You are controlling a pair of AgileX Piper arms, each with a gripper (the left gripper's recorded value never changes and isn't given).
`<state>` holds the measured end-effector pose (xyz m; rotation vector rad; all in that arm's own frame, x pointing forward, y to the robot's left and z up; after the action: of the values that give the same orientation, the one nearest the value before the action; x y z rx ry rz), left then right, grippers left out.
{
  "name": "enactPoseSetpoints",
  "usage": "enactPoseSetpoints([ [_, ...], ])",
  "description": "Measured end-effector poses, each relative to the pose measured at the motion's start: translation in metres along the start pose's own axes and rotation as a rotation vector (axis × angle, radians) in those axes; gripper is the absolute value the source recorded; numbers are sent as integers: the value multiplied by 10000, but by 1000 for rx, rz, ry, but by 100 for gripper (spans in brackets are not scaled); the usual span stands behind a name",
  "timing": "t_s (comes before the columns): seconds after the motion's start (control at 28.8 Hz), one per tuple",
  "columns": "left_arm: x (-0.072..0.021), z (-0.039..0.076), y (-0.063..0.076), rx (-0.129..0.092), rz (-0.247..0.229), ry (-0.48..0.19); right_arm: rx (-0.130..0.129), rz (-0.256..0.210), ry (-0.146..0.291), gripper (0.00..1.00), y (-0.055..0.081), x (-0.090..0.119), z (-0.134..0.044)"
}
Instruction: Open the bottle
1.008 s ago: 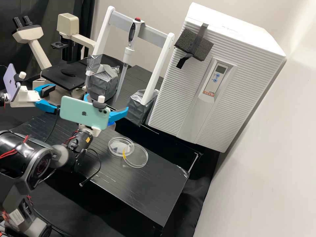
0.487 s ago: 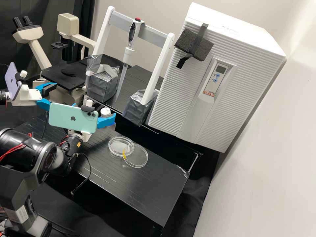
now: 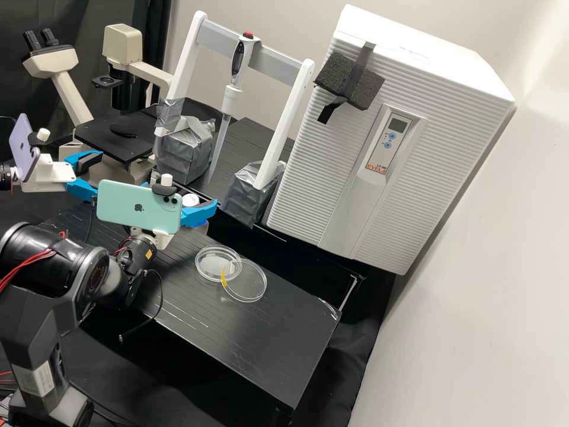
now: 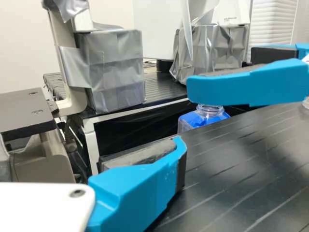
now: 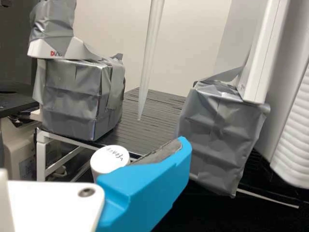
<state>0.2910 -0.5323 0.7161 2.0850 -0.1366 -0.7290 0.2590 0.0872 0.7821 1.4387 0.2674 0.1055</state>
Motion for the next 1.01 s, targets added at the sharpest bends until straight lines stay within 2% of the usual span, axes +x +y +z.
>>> enactPoseSetpoints([
  [0.28, 0, 0, 0, 0, 0, 0, 0, -16, -18, 0, -54, 76, 54],
  [0.52, 0, 0, 0, 0, 0, 0, -28, -31, -34, 0, -100, 130, 101],
  [0.73, 0, 0, 0, 0, 0, 0, -14, -12, -74, 0, -69, 146, 168],
  [1.01, 0, 0, 0, 0, 0, 0, -13, -7, -85, 0, -59, 147, 193],
])
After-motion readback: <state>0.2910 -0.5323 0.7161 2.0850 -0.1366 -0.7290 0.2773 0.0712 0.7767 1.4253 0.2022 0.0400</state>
